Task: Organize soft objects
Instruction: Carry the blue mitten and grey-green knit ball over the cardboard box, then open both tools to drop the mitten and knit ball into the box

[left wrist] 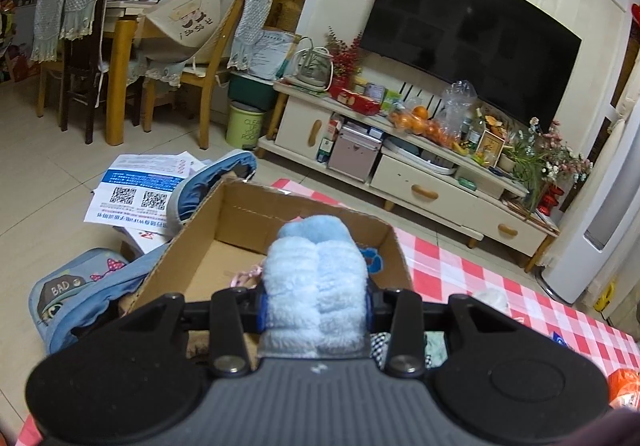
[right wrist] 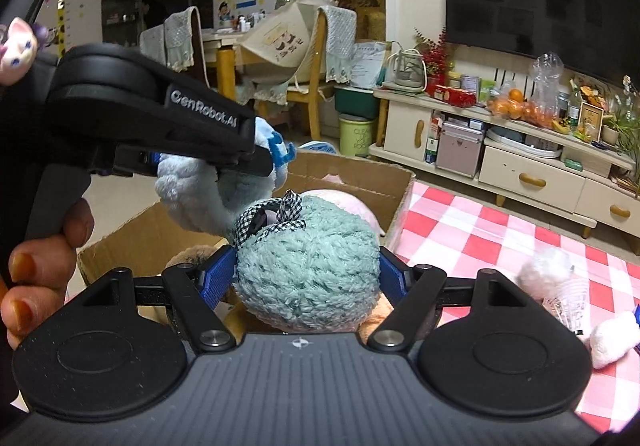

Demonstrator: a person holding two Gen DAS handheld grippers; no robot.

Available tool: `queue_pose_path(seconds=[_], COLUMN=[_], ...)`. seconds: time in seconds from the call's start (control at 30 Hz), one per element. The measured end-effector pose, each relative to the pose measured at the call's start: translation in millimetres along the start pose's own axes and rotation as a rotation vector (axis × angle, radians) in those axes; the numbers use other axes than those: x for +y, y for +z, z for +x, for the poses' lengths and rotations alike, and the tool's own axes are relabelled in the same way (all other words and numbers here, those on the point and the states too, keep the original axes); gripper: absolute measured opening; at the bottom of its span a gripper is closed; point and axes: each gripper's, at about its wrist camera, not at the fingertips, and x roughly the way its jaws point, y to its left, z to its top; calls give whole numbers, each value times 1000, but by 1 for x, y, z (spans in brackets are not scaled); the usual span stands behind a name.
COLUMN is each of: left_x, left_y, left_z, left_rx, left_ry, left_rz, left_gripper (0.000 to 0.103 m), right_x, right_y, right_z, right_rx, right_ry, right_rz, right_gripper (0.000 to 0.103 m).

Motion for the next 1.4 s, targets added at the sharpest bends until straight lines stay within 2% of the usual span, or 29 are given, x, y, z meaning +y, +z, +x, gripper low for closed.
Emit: queue_pose_path(seconds=[0.43, 0.5, 0.57, 0.67, 0.77, 1.13, 1.4], left_x=[6, 6, 6, 8, 8, 8, 0], left_y=[1, 2, 2, 3, 5, 7, 3], left_z=[4, 4, 4, 1, -3, -3, -1], left_rx=[17, 17, 17, 3, -23, -37, -30], left_ry=[49, 54, 56, 54, 58, 85, 88], left_rz=[-16, -17, -20, -33, -44, -57, -27], left_gripper=[41, 45, 57, 68, 76, 90, 92], right_x=[14, 13, 10, 6, 8, 7, -8], right_y=[4, 4, 3, 2, 0, -7, -19], right_z=[-2, -2, -3, -5, -11, -31, -45], right_rx=[-29, -30, -33, -38, -56, -110, -102], right_ry=[24, 22, 26, 45, 51, 20, -34], right_rz=[-80, -76, -64, -38, -40, -22, 34], right_gripper=[96, 97, 100, 101, 101, 101, 101])
